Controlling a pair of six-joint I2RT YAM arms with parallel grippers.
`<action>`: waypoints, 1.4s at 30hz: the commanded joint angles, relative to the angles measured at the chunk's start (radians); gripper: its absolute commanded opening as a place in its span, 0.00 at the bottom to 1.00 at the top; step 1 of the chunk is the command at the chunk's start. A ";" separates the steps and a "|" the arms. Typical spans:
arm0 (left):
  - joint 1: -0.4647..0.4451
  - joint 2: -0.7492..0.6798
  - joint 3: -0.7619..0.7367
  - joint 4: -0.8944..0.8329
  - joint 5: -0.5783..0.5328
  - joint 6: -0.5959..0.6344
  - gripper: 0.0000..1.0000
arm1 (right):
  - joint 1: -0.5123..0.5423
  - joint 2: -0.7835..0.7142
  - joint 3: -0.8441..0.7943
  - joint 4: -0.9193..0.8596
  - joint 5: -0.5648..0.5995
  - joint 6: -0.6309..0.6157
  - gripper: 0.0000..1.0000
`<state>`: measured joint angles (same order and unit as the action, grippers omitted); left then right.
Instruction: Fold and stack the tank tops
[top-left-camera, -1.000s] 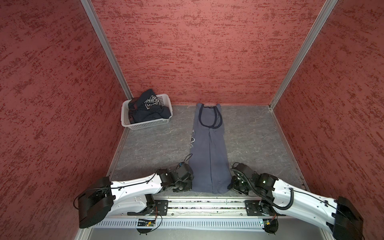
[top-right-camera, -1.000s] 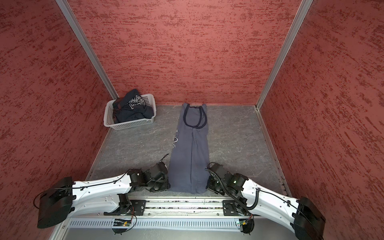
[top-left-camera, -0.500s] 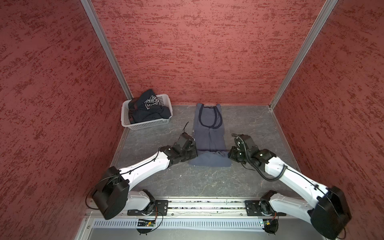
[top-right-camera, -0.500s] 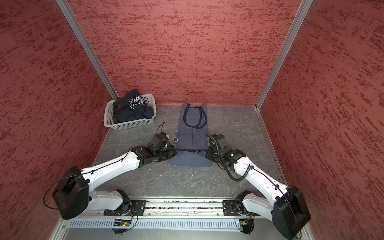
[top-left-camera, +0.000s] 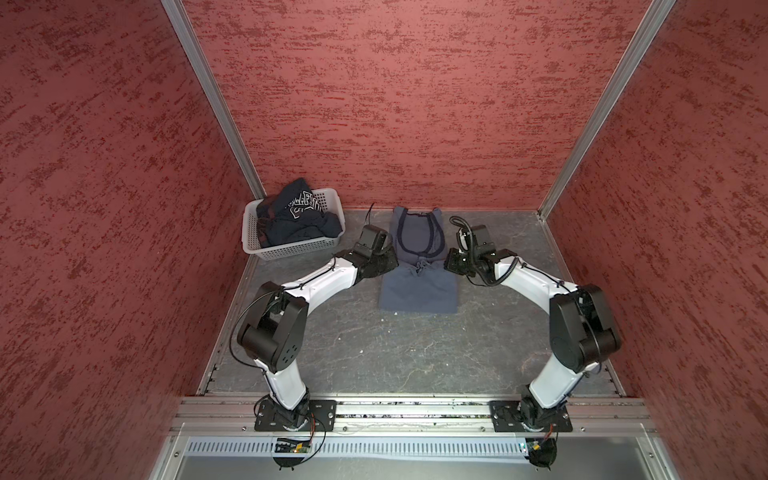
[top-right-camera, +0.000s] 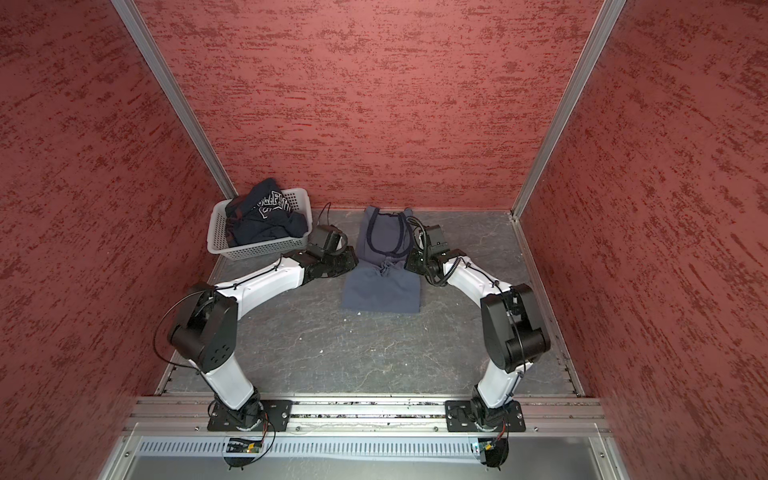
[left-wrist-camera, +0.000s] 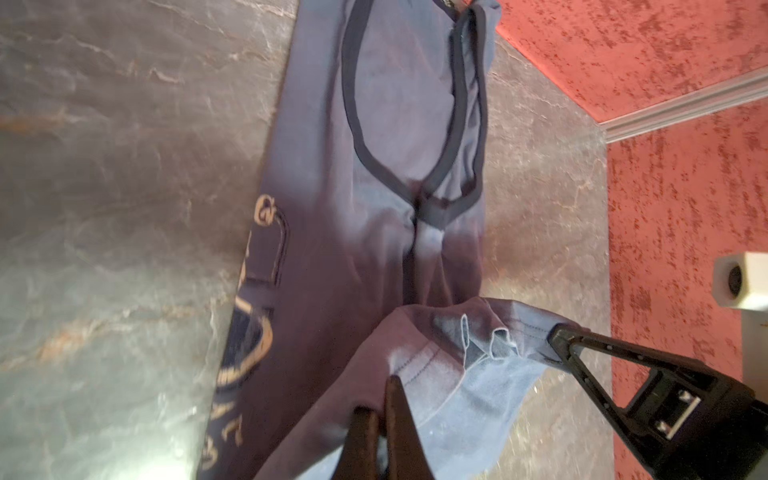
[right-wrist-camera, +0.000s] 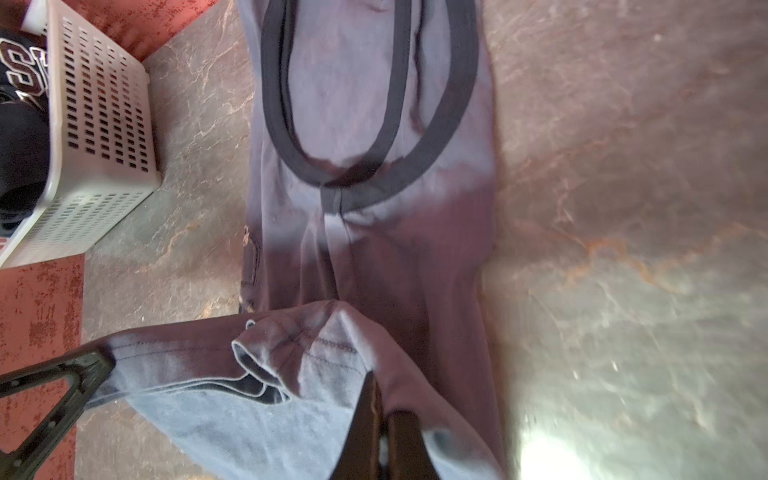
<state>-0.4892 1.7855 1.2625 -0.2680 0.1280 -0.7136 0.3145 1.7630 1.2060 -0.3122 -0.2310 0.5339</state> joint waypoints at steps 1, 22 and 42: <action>0.019 0.065 0.057 0.011 0.024 0.033 0.08 | -0.023 0.049 0.050 0.041 -0.040 -0.031 0.01; -0.045 -0.103 -0.074 -0.195 -0.126 0.109 0.63 | 0.044 -0.151 -0.141 -0.086 0.103 -0.064 0.62; -0.105 -0.320 -0.560 0.117 -0.002 -0.015 0.53 | 0.045 -0.572 -0.782 0.301 -0.079 0.238 0.55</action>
<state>-0.6052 1.4326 0.7071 -0.2554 0.0971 -0.7105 0.3603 1.1725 0.4267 -0.1459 -0.2974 0.7227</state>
